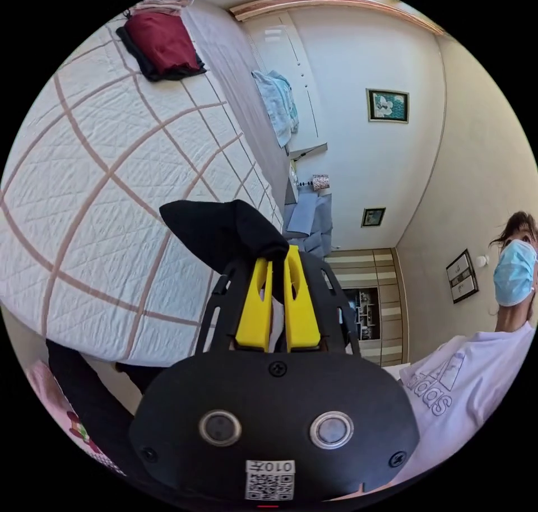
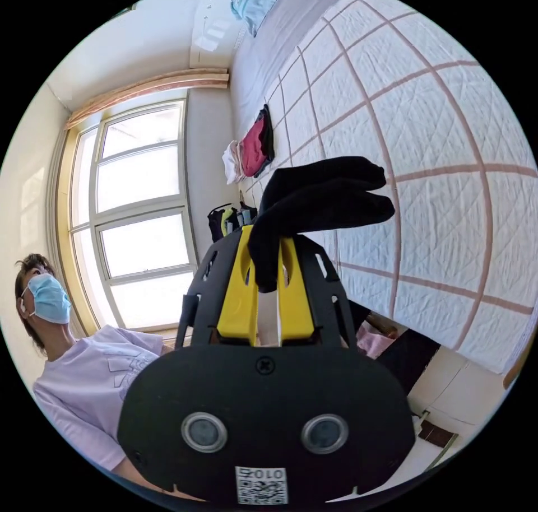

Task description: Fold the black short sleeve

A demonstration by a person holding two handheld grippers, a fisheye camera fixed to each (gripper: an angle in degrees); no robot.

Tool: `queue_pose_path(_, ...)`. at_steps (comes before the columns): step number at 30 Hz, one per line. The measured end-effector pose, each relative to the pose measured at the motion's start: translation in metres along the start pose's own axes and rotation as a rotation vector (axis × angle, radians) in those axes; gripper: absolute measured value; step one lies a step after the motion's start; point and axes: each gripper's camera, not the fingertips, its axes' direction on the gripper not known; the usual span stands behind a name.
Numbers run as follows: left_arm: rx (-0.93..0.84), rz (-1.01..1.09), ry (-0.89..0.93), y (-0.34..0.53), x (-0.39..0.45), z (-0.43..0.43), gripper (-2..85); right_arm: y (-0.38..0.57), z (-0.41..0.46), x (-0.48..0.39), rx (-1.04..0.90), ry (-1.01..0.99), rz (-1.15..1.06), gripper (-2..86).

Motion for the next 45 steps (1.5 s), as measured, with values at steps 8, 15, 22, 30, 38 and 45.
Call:
queue_pose_path(8,0.064,-0.088,-0.022,-0.082,-0.053,-0.119,6.9,-0.063,0.106,-0.107,-0.082,0.001,0.000,6.7)
queue_pose_path(15,0.021,0.229,-0.034,-0.351,-0.035,-0.203,6.9,-0.227,0.194,-0.252,0.020,-0.087,-0.210,6.7)
queue_pose_path(22,0.021,0.456,-0.028,-0.557,-0.037,-0.239,7.1,-0.350,0.244,-0.363,0.239,-0.073,-0.562,6.6)
queue_pose_path(30,-0.034,-0.020,-0.067,-0.563,-0.251,-0.202,6.8,-0.389,0.319,-0.195,0.101,0.008,-0.034,6.6)
queue_pose_path(38,0.036,0.125,0.048,-0.548,-0.206,-0.227,6.9,-0.350,0.264,-0.256,0.130,-0.068,-0.128,6.5)
queue_pose_path(45,0.001,0.083,-0.041,-0.502,-0.224,-0.228,6.8,-0.304,0.263,-0.209,0.117,0.011,-0.086,6.5)
